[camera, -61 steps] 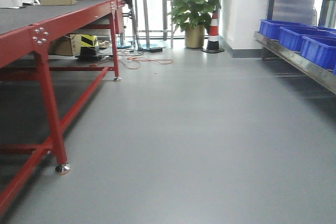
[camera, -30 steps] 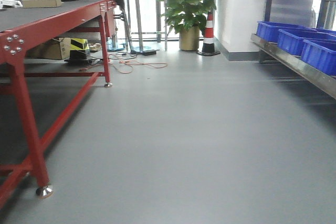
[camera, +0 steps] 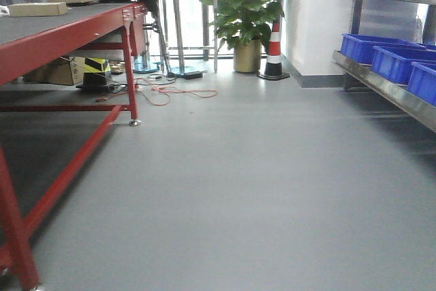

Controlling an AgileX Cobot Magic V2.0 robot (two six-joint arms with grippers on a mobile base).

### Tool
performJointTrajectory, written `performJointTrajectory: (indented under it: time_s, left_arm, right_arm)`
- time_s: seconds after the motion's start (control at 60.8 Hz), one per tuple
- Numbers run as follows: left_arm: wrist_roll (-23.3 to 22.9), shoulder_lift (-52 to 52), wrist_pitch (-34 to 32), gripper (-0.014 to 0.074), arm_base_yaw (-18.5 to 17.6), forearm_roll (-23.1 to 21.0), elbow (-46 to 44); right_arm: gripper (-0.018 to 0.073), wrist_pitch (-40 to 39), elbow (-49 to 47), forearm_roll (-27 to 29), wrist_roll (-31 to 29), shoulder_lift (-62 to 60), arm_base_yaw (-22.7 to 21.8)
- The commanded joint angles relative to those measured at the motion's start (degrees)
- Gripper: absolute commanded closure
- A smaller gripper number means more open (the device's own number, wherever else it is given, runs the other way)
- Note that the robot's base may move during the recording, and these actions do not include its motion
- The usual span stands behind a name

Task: Place cylindrical capacitor in blue bin on shelf
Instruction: 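Drive the base to the shelf of blue bins holding both objects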

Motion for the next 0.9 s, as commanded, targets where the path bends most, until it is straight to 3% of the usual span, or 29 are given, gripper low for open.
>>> performJointTrajectory:
  time_s: [0.0, 0.888]
  left_arm:
    - [-0.2, -0.2, -1.3, 0.0707, -0.4, -0.1, -0.4]
    - [-0.2, -0.1, -1.3, 0.0707, -0.4, -0.1, -0.4]
  right_arm:
    - [0.0712, -1.4, -0.2, -0.1, -0.2, 0.0, 0.1]
    - [0.0712, -1.4, -0.2, -0.1, -0.2, 0.0, 0.1]
